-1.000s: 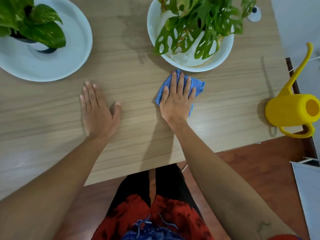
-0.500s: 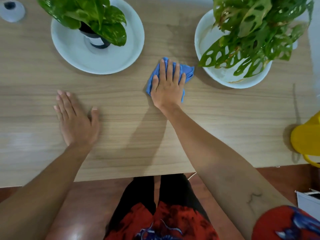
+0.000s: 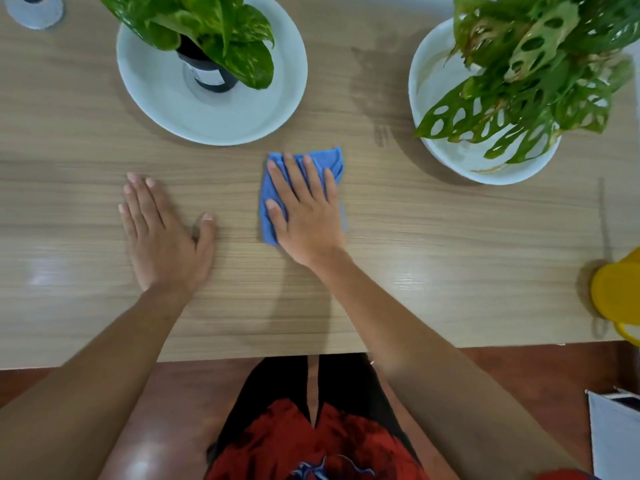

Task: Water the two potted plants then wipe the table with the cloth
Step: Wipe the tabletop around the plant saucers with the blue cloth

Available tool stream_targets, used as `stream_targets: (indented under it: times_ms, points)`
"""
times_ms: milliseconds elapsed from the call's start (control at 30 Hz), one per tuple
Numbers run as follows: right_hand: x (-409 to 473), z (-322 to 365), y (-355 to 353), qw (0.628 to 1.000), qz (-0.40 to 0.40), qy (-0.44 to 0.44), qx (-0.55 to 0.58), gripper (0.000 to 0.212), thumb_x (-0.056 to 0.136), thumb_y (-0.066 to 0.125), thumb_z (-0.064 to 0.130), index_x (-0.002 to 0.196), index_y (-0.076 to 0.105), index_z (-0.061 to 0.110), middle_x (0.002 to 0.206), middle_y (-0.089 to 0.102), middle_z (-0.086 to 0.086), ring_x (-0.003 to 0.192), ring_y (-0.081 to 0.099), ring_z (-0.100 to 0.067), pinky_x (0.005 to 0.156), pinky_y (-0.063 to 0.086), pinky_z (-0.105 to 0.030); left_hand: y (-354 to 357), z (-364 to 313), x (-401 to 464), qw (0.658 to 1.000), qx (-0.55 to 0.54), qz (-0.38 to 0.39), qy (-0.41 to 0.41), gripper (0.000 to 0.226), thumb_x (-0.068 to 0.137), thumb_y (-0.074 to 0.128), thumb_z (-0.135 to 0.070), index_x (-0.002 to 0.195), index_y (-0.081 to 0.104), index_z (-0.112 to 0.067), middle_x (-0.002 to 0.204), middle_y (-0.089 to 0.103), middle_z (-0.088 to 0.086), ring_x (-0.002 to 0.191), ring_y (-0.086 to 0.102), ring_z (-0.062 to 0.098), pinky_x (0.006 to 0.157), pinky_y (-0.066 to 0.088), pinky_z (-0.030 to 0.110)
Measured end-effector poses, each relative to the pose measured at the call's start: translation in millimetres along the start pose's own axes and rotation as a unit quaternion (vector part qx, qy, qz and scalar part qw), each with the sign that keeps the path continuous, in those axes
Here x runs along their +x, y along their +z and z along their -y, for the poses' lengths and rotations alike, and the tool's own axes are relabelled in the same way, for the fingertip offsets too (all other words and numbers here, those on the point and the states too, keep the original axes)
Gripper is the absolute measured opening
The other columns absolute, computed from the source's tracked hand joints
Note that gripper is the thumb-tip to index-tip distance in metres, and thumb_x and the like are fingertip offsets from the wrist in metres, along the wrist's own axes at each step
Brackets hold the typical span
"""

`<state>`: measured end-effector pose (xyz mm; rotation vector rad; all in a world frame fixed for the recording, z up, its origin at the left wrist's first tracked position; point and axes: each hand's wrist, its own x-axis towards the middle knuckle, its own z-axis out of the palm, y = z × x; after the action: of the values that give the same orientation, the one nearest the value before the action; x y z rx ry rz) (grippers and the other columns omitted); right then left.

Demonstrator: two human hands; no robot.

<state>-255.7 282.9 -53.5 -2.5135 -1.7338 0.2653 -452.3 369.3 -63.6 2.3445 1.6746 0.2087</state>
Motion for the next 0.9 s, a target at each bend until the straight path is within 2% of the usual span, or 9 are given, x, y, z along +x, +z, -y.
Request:
stream_targets:
  times_ms: [167, 367, 567, 633, 767, 833, 900]
  points:
    - [-11, -76, -11, 0.999, -0.004, 0.020, -0.043, 0.060, 0.103, 0.024, 0.055, 0.158, 0.022, 0.031, 0.166, 0.019, 0.000, 0.154, 0.012, -0.025, 0.123, 0.011, -0.051, -1, -2, 0, 1.000, 0.021, 0.016, -0.008, 0.092, 0.096, 0.028, -0.059, 0.157, -0.002, 0.002, 0.166, -0.006, 0.022, 0.155, -0.006, 0.031, 0.126, -0.003, 0.044]
    - [30, -64, -15, 0.994, 0.004, 0.110, -0.030, 0.064, 0.102, 0.013, 0.058, 0.160, 0.010, 0.031, 0.168, 0.009, -0.004, 0.154, 0.004, -0.031, 0.123, 0.003, -0.054, -2, -1, 0, 0.999, 0.035, 0.017, -0.016, 0.092, 0.097, 0.028, -0.061, 0.157, -0.002, 0.000, 0.167, -0.007, 0.020, 0.155, -0.007, 0.028, 0.126, -0.003, 0.043]
    - [2, -16, -5, 0.999, 0.013, 0.039, -0.024, 0.063, 0.101, 0.016, 0.056, 0.159, 0.012, 0.032, 0.168, 0.006, -0.002, 0.154, 0.001, -0.031, 0.122, 0.001, -0.056, -1, 1, 0, 0.999, 0.023, 0.017, -0.014, 0.092, 0.096, 0.031, -0.060, 0.157, 0.000, 0.002, 0.166, -0.004, 0.022, 0.155, -0.004, 0.030, 0.126, -0.004, 0.042]
    - [-16, 1, -2, 0.999, 0.009, 0.030, -0.018, 0.062, 0.102, 0.019, 0.055, 0.159, 0.014, 0.031, 0.168, 0.007, -0.002, 0.154, 0.002, -0.032, 0.122, 0.001, -0.055, -1, 0, 0, 1.000, -0.003, 0.014, -0.012, 0.092, 0.096, 0.034, -0.058, 0.157, 0.003, 0.003, 0.166, -0.002, 0.023, 0.155, -0.002, 0.031, 0.126, -0.004, 0.041]
    - [-27, 2, -9, 0.999, 0.043, 0.009, 0.032, 0.064, 0.102, 0.019, 0.055, 0.160, 0.008, 0.031, 0.168, -0.004, -0.005, 0.154, -0.006, -0.029, 0.123, 0.002, -0.052, -11, -1, 3, 0.996, -0.084, 0.009, -0.033, 0.087, 0.096, 0.037, -0.050, 0.157, 0.005, 0.004, 0.166, 0.001, 0.022, 0.155, -0.002, 0.032, 0.126, -0.001, 0.045]
    - [-31, -15, -19, 0.996, 0.005, -0.003, 0.086, 0.063, 0.102, 0.026, 0.052, 0.159, 0.017, 0.028, 0.168, 0.001, -0.009, 0.154, -0.001, -0.029, 0.125, 0.005, -0.049, -18, -10, 3, 0.994, -0.102, 0.003, -0.024, 0.082, 0.099, 0.039, -0.046, 0.157, 0.009, 0.003, 0.167, 0.005, 0.021, 0.155, -0.001, 0.030, 0.126, -0.003, 0.042]
    - [-41, -38, -25, 0.994, -0.052, 0.011, 0.097, 0.059, 0.103, 0.033, 0.047, 0.157, 0.028, 0.023, 0.167, 0.008, -0.012, 0.154, 0.004, -0.030, 0.125, 0.006, -0.044, -21, -29, 0, 0.992, -0.128, -0.012, 0.000, 0.073, 0.101, 0.044, -0.040, 0.155, 0.022, 0.002, 0.165, 0.018, 0.019, 0.155, 0.005, 0.030, 0.126, 0.000, 0.039]
